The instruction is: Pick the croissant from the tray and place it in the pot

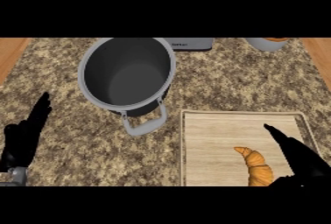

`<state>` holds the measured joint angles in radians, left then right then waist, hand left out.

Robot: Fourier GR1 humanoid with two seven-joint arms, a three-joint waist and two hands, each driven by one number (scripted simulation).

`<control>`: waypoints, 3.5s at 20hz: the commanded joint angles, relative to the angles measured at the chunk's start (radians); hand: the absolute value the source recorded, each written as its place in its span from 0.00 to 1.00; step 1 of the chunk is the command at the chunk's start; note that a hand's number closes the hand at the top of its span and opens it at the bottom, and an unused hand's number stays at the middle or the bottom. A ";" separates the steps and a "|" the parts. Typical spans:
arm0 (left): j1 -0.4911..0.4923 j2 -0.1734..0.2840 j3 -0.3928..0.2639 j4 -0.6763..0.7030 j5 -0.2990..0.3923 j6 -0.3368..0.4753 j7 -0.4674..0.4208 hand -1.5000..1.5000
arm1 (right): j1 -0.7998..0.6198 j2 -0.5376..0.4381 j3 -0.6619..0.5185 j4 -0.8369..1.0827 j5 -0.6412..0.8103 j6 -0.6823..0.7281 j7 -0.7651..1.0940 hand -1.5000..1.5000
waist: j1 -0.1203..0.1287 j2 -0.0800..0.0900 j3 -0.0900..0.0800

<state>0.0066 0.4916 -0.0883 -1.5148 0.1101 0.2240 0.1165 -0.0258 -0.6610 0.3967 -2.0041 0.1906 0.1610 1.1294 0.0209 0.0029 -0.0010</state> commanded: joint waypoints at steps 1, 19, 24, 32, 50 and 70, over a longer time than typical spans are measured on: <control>0.029 -0.019 0.000 -0.008 -0.027 0.010 -0.033 0.50 | -0.107 0.068 0.049 0.131 0.023 0.059 0.143 0.00 | 0.001 0.000 0.000; 0.032 -0.070 0.034 -0.034 -0.062 -0.034 0.024 0.50 | -0.083 0.195 0.087 0.260 0.146 0.043 0.107 0.00 | -0.018 -0.004 0.001; 0.025 -0.033 0.101 -0.043 -0.049 -0.082 0.037 0.50 | 0.013 0.169 0.062 0.279 0.158 0.046 -0.019 0.00 | -0.020 -0.004 0.001; 0.004 -0.084 0.106 -0.015 -0.097 -0.099 0.027 0.50 | -0.052 0.189 0.046 0.318 0.212 0.141 -0.090 1.00 | -0.020 -0.003 0.001; -0.049 -0.113 0.078 0.032 -0.113 -0.112 0.003 0.50 | -0.624 0.654 0.746 0.378 0.479 0.258 -0.517 1.00 | 0.041 0.002 0.000; 0.057 -0.163 0.071 -0.070 -0.161 -0.077 0.008 0.50 | -0.996 0.661 0.391 0.370 0.399 -0.238 -0.449 1.00 | 0.006 -0.003 0.001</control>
<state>0.0087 0.3720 0.0178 -1.5265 -0.0162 0.1119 0.1338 -0.9602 -0.0010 0.8944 -1.6831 0.6630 -0.0431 0.7255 0.0264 -0.0006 -0.0007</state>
